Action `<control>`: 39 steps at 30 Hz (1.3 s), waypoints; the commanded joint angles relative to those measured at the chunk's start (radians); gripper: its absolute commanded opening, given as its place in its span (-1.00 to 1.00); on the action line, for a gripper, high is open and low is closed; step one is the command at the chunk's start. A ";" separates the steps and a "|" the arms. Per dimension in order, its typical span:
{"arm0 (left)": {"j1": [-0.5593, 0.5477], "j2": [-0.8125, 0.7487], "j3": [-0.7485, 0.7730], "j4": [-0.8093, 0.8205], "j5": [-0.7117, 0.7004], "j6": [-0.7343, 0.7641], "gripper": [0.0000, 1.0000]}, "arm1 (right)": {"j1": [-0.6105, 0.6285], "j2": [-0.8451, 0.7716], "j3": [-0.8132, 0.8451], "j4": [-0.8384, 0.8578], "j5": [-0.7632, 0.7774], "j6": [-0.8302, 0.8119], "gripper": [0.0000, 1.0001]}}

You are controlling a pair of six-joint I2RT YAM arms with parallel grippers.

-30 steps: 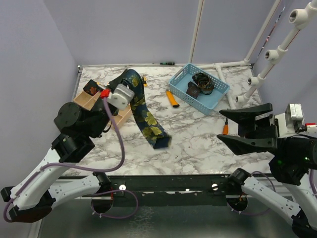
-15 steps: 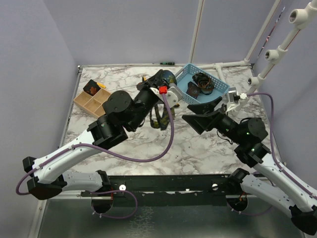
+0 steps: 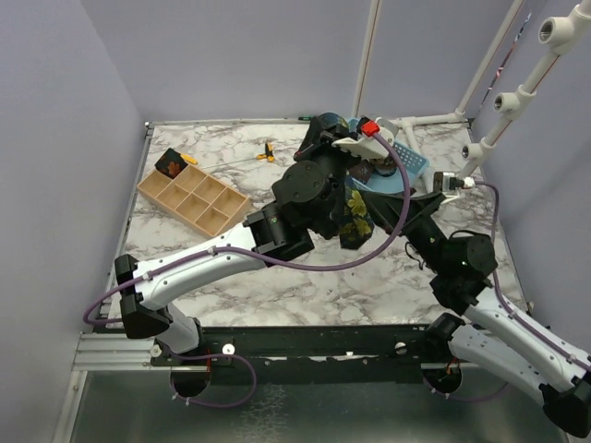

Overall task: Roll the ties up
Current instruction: Flatten out the tie at the center of the board.

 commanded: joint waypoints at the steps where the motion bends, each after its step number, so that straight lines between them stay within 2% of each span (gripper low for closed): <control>1: 0.032 0.023 0.095 -0.067 -0.174 -0.080 -1.00 | 0.005 -0.154 0.099 -0.262 0.165 -0.098 0.99; 5: 0.074 0.057 0.222 -0.308 -0.141 -0.344 -1.00 | 0.006 -0.153 0.130 -0.288 0.141 -0.084 0.99; 9: 0.077 0.101 0.309 -0.433 -0.115 -0.462 -1.00 | 0.005 -0.093 0.142 -0.213 0.082 -0.034 0.99; 11: 0.077 0.107 0.317 -0.448 -0.108 -0.473 -1.00 | 0.005 -0.102 0.150 -0.212 0.101 -0.061 0.99; 14: 0.077 0.091 0.318 -0.450 -0.093 -0.484 -1.00 | 0.005 -0.153 0.214 -0.363 0.209 -0.146 1.00; 16: 0.077 0.087 0.322 -0.451 -0.093 -0.490 -1.00 | 0.005 -0.156 0.223 -0.368 0.213 -0.147 0.99; 23: 0.077 0.135 0.362 -0.448 -0.134 -0.514 -1.00 | 0.005 0.027 0.197 -0.128 0.076 0.112 0.99; 31: 0.089 0.190 0.429 -0.444 -0.171 -0.568 -1.00 | 0.007 0.125 0.189 -0.087 0.188 0.360 0.99; 39: 0.109 0.236 0.452 -0.429 -0.190 -0.594 -1.00 | 0.017 0.150 0.211 -0.133 0.276 0.477 0.99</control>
